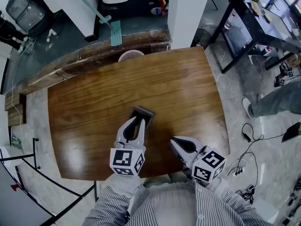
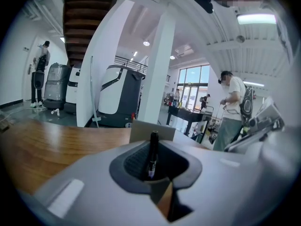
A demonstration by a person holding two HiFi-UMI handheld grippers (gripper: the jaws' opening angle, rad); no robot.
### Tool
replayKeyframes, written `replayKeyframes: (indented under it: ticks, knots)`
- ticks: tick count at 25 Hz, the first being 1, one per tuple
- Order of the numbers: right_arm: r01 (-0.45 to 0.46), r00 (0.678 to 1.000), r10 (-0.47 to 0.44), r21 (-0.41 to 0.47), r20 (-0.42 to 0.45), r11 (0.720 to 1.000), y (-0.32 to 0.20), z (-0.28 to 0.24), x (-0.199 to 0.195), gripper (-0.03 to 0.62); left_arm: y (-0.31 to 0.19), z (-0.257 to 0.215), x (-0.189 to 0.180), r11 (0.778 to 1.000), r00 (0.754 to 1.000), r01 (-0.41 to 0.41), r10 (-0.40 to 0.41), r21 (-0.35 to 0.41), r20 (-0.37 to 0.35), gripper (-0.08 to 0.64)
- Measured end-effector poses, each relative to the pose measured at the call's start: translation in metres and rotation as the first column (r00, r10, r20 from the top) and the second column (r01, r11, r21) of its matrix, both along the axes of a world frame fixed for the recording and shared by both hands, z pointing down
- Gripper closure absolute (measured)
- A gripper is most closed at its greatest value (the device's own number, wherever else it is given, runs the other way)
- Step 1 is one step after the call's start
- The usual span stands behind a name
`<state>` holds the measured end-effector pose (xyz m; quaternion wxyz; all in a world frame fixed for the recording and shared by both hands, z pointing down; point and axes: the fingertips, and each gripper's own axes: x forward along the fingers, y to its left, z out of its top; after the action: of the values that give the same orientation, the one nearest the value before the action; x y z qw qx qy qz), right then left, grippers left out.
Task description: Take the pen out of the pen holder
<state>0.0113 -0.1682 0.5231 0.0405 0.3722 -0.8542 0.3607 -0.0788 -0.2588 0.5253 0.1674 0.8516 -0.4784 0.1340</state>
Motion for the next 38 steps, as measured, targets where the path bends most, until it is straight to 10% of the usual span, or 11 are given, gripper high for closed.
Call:
replayKeyframes:
  ticks: [18, 38]
  knots:
    - [0.096, 0.995, -0.097, 0.209, -0.01, 0.973, -0.001, -0.071, -0.023, 0.592, 0.029, -0.11, -0.016, 0.984, 0.985, 0.032, -0.001, 0.175, -0.173, 0.509]
    - [0.144, 0.988, -0.151, 0.246, 0.013, 0.959, 0.004, -0.085, -0.036, 0.592, 0.1, -0.096, -0.016, 0.993, 0.906, 0.099, -0.063, 0.064, -0.418, 0.509]
